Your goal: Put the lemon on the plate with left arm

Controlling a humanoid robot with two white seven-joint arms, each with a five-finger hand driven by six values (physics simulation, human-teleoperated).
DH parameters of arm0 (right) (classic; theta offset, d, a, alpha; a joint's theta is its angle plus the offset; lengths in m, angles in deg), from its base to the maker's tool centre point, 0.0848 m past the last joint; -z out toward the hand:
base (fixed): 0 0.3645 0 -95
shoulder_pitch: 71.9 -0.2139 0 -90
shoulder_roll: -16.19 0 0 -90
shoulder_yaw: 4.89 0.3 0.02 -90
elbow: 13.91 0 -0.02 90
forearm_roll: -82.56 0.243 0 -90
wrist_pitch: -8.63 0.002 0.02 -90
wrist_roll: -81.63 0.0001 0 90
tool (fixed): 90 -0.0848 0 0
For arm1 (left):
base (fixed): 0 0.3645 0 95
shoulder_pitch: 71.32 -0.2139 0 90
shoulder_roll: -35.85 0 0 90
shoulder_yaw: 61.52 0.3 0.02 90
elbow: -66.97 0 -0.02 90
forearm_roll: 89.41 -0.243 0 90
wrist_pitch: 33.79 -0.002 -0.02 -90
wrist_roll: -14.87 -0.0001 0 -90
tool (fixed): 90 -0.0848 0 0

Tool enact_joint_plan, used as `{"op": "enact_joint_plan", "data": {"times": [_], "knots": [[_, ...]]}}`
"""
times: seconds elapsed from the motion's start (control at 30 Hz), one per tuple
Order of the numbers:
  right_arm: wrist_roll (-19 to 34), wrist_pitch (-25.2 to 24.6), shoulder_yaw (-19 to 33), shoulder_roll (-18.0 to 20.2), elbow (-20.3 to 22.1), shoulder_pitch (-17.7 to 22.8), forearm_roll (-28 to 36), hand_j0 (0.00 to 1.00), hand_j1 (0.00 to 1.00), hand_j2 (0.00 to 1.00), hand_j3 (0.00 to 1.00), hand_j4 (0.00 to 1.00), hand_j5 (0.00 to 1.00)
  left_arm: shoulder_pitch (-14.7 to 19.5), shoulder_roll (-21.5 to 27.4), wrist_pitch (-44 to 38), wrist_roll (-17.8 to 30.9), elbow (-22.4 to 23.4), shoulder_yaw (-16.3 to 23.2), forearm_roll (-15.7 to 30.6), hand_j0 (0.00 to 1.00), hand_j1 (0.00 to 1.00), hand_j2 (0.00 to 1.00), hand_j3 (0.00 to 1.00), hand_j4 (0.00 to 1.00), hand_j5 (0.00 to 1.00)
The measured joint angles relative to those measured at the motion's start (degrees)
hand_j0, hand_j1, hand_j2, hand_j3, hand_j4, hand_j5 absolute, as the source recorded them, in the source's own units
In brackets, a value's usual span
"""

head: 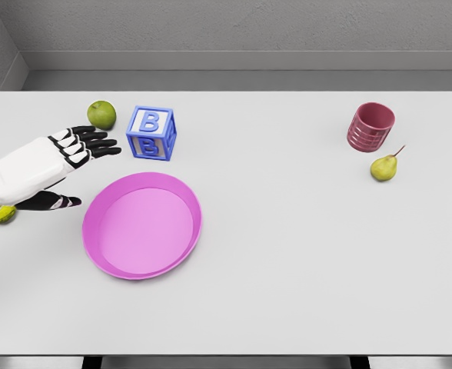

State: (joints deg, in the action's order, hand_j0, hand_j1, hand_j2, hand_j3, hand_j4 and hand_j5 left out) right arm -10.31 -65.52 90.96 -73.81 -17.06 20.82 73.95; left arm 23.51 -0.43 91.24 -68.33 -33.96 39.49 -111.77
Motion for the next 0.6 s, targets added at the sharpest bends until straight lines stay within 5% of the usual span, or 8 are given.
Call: {"op": "enact_joint_plan", "data": {"times": [0.37,0.6], "knots": [[0.00,-0.12,-0.08,0.00,-0.35,0.26,0.06,1.00,1.00,1.00,1.00,1.00,1.00,0.44,2.06,0.00,0.00,0.29,-0.14,-2.72,1.00,1.00,1.00,1.00,1.00,1.00],[0.00,-0.12,-0.08,0.00,-0.37,0.26,0.06,1.00,1.00,1.00,1.00,1.00,1.00,2.37,8.55,0.00,0.00,2.52,-0.18,-11.87,1.00,1.00,1.00,1.00,1.00,1.00]]}}
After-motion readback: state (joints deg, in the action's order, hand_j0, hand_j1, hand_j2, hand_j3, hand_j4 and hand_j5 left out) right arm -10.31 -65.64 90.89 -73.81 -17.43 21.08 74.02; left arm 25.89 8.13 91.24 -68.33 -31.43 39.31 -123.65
